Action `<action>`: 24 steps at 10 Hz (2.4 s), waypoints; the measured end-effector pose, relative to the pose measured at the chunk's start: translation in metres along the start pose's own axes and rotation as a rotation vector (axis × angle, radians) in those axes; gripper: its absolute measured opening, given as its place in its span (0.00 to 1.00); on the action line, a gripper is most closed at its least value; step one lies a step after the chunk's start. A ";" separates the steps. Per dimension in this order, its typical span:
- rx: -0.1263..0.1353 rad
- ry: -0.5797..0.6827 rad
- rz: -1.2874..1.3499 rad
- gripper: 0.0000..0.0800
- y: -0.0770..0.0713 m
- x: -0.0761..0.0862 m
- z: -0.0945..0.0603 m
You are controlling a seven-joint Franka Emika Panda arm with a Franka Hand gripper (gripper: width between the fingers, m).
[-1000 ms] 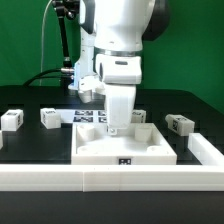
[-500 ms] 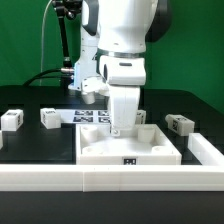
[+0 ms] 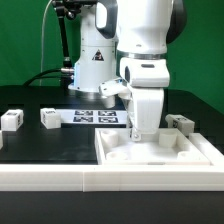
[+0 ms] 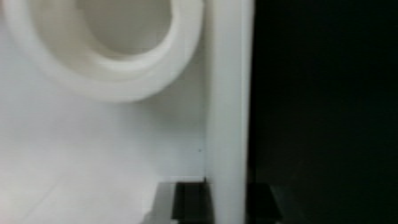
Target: Assemble one leg
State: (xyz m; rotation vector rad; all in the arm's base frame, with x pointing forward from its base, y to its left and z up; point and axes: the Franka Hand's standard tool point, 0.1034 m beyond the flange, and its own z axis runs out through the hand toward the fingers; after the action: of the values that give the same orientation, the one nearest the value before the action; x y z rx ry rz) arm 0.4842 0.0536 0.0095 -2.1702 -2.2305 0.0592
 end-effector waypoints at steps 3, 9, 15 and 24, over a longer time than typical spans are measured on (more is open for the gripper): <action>-0.005 0.004 0.042 0.08 0.005 0.012 -0.001; -0.005 0.004 0.045 0.63 0.005 0.011 -0.001; -0.014 -0.007 0.099 0.81 0.002 0.020 -0.020; -0.057 0.003 0.563 0.81 -0.019 0.054 -0.052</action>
Offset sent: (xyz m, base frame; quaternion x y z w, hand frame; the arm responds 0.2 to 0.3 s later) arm 0.0004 0.0006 0.0078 -0.0016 -0.0065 0.0405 0.9992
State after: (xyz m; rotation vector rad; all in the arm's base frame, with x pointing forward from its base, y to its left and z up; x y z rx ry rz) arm 0.4662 0.1070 0.0616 -2.7466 -1.5651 0.0042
